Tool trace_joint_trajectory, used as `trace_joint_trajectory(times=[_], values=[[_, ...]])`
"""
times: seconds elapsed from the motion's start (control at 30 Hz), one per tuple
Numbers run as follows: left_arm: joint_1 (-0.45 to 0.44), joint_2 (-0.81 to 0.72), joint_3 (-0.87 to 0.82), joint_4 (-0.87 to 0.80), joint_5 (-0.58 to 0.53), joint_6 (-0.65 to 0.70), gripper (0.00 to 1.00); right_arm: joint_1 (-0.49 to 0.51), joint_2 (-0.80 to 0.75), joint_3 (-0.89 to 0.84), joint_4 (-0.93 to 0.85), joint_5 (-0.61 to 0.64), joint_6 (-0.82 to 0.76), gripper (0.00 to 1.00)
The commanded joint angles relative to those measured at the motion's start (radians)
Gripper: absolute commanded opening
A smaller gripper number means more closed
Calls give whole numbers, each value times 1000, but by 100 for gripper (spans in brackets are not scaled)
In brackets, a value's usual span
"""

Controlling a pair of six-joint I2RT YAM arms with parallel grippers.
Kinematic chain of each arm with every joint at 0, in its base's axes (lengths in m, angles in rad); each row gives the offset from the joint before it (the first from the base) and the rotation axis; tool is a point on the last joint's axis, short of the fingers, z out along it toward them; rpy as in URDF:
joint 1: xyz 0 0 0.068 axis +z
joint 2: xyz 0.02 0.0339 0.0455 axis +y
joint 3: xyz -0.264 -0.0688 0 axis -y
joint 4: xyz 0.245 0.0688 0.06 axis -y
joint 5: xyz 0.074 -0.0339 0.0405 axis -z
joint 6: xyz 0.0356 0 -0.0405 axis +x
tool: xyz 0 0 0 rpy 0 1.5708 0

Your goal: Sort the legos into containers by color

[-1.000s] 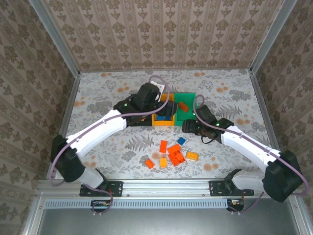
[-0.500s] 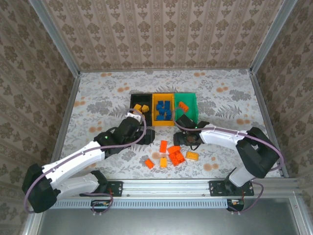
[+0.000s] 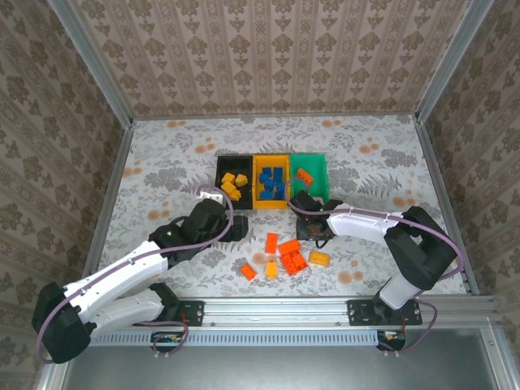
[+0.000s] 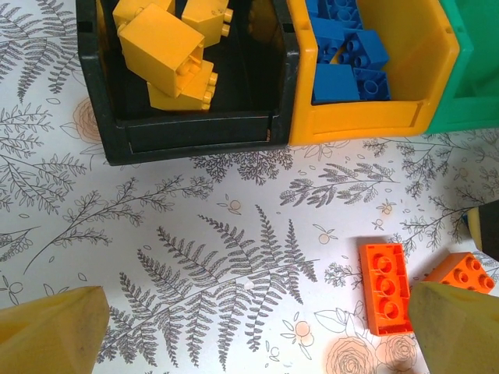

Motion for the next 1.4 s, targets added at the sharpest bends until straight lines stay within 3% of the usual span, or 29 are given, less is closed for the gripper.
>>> trace_joint_trajectory(times=[0.0,0.2,0.47,0.67,0.87,1.17,1.27,1.37], values=[[8,-16,-13,-12,-18,-19,100,-4,15,13,-33,17,12,45],[11,-23,-9,-19,-17,-8,100,-6,-56,22,-42,13,-15,35],[17,-44,-33,-28,-19,-7,100,-3,-168,187,-123,-27,-130,33],[19,-64,-53,-46,-11,-29,100,10,-19,421,-113,-52,-195,34],[21,-91,-68,-68,3,-48,100,-3,226,679,-130,3,-225,35],[20,-110,-77,-89,20,-48,100,-53,465,935,-204,39,-230,39],[20,-106,-78,-88,28,-45,100,-60,492,962,-225,43,-216,45],[20,-105,-76,-88,34,-41,100,-63,480,960,-220,34,-209,59]])
